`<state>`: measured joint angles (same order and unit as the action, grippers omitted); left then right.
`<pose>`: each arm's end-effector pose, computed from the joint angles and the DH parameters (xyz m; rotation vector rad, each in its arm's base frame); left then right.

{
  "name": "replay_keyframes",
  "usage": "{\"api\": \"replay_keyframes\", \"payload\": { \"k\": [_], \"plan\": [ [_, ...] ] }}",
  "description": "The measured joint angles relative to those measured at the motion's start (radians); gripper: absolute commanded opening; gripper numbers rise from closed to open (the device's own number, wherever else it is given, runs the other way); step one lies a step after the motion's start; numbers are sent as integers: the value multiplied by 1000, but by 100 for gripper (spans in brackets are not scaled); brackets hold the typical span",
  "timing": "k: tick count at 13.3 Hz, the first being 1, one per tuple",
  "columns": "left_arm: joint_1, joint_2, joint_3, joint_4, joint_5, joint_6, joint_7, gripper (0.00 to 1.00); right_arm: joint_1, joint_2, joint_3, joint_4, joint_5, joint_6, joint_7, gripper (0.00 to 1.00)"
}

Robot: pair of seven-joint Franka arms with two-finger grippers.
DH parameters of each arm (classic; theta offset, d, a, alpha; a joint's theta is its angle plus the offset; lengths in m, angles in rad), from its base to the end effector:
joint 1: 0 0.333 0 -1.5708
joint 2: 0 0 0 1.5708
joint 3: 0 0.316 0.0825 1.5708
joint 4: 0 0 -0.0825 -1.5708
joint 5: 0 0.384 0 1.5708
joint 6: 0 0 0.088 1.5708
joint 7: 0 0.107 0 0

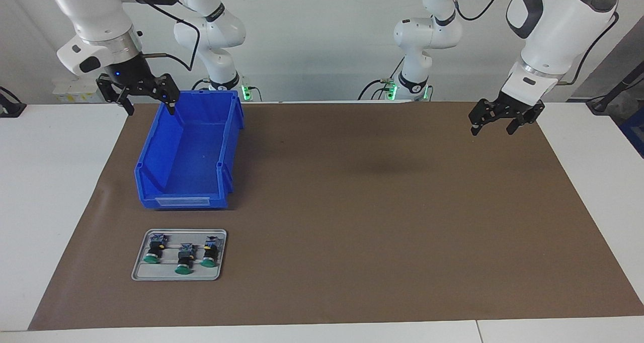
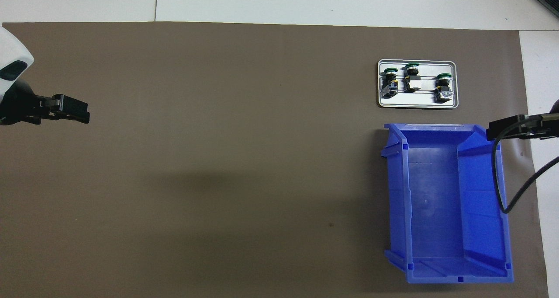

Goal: Place and press button with both arms

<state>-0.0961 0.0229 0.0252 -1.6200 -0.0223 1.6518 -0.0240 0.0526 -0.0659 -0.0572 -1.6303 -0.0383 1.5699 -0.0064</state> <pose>0.5660 -0.0426 0.5955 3.1187 -0.0705 0.0123 0.5336 -0.0076 0.6322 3.1070 0.0028 0.0081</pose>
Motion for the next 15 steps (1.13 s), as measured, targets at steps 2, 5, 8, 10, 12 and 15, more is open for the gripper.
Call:
{"api": "replay_keyframes", "payload": {
  "k": [2, 5, 8, 10, 12, 15],
  "plan": [
    [0, 0, 0, 0, 0, 0, 0, 100, 0, 0, -1, 0, 0, 0, 0, 100],
    [0, 0, 0, 0, 0, 0, 0, 100, 0, 0, -1, 0, 0, 1, 0, 100],
    [0, 0, 0, 0, 0, 0, 0, 100, -14, 7, -2, -8, 0, 51, 0, 100],
    [0, 0, 0, 0, 0, 0, 0, 100, -30, 47, -3, -16, 1, 146, 0, 100],
    [0, 0, 0, 0, 0, 0, 0, 100, -39, 131, -3, -12, 3, 269, 0, 100],
    [0, 0, 0, 0, 0, 0, 0, 100, -40, 313, -3, 19, 9, 461, 0, 100]
  ]
}}
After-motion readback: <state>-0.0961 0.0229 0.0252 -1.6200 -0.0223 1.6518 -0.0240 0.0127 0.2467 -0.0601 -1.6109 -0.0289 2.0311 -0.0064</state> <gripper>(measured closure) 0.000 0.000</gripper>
